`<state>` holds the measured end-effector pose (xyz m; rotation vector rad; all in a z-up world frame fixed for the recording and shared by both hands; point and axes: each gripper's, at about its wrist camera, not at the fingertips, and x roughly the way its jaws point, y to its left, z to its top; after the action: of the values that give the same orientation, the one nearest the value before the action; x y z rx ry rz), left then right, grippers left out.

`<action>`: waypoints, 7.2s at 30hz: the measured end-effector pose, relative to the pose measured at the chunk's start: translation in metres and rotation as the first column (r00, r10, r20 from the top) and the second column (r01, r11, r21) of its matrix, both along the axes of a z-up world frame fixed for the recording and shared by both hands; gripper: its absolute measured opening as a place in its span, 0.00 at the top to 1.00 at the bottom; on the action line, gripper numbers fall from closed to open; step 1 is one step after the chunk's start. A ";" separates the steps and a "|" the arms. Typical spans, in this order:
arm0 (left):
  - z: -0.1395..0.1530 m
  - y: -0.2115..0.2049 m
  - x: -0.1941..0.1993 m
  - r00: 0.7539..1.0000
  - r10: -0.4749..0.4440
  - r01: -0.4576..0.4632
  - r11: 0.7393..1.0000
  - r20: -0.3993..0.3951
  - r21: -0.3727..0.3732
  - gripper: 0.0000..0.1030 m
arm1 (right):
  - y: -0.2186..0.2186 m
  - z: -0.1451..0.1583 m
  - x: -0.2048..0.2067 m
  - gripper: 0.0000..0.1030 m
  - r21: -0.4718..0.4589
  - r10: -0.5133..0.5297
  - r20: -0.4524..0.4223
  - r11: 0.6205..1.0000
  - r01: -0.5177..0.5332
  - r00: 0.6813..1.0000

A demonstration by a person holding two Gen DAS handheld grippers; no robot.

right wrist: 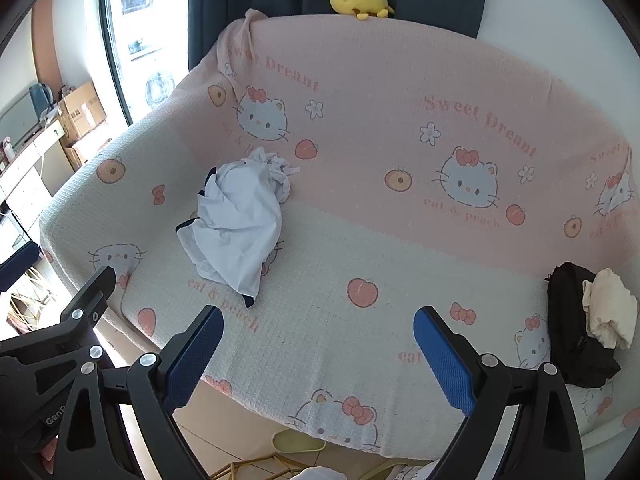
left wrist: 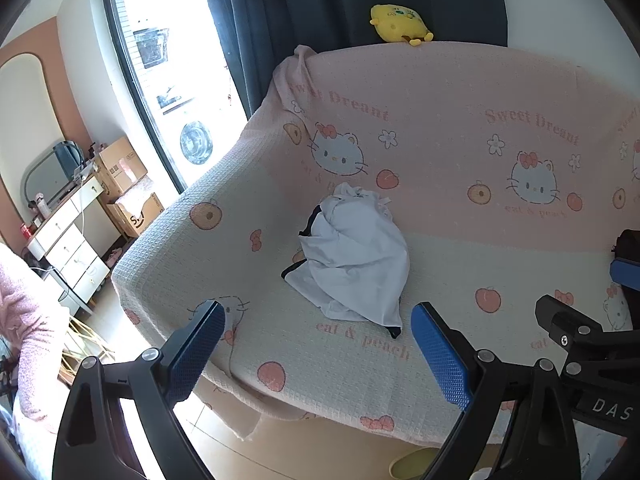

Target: Fold clothes

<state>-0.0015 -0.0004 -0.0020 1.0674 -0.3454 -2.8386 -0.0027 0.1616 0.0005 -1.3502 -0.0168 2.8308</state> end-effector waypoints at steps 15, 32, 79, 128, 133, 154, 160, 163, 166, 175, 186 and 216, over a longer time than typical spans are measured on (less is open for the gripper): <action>-0.043 -0.008 -0.032 0.994 -0.004 0.001 1.000 0.106 0.024 0.08 | 0.001 -0.041 -0.030 0.06 -0.038 -0.009 0.081 0.999 0.013 0.997; -0.107 -0.016 -0.099 0.978 -0.128 0.116 0.990 0.164 0.079 0.08 | -0.010 -0.106 -0.104 0.06 -0.131 0.015 0.226 0.991 0.015 0.974; -0.262 -0.093 -0.204 0.934 0.007 -0.284 0.620 0.357 0.731 0.31 | -0.015 -0.253 -0.230 0.48 -0.683 0.098 0.358 0.705 0.189 0.928; -0.209 0.059 -0.116 0.914 -0.027 -0.322 0.560 0.405 0.763 0.87 | 0.034 -0.210 -0.188 0.97 -0.575 0.052 0.278 0.808 0.123 0.959; -0.193 0.059 -0.092 0.933 0.053 -0.330 0.514 0.355 0.792 0.80 | 0.017 -0.193 -0.172 0.93 -0.446 0.078 0.184 0.895 0.013 0.980; -0.240 -0.084 -0.213 0.956 -0.036 -0.225 0.554 0.292 0.802 0.20 | -0.076 -0.215 -0.164 0.33 0.055 0.296 0.075 0.952 -0.300 0.952; -0.252 -0.098 -0.240 0.947 -0.032 -0.260 0.513 0.321 0.818 0.20 | -0.084 -0.223 -0.179 0.33 0.088 0.257 0.085 0.961 -0.264 0.963; -0.259 -0.100 -0.241 0.943 -0.031 -0.271 0.502 0.330 0.821 0.20 | -0.081 -0.229 -0.191 0.33 0.055 0.222 0.111 0.972 -0.229 0.969; -0.268 -0.100 -0.244 0.935 -0.039 -0.294 0.478 0.354 0.828 0.20 | -0.078 -0.234 -0.203 0.33 0.023 0.188 0.138 0.981 -0.193 0.972; -0.273 -0.086 -0.261 0.924 0.038 -0.332 0.570 0.380 0.751 0.29 | -0.069 -0.248 -0.229 0.34 -0.084 0.080 0.199 0.994 -0.064 0.977; -0.248 -0.057 -0.267 0.951 -0.019 -0.204 0.712 0.308 0.672 0.74 | -0.093 -0.240 -0.230 0.91 -0.050 0.184 0.137 0.983 -0.179 0.973; -0.102 0.018 -0.181 0.975 -0.216 0.098 0.611 0.047 0.786 0.79 | 0.106 -0.086 -0.158 0.98 -0.055 -0.110 -0.118 0.993 0.104 0.987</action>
<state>-0.1826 0.0172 -0.1040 1.3948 0.9651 -3.1124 -0.1603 0.2675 -0.0855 -1.1473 0.1227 2.8336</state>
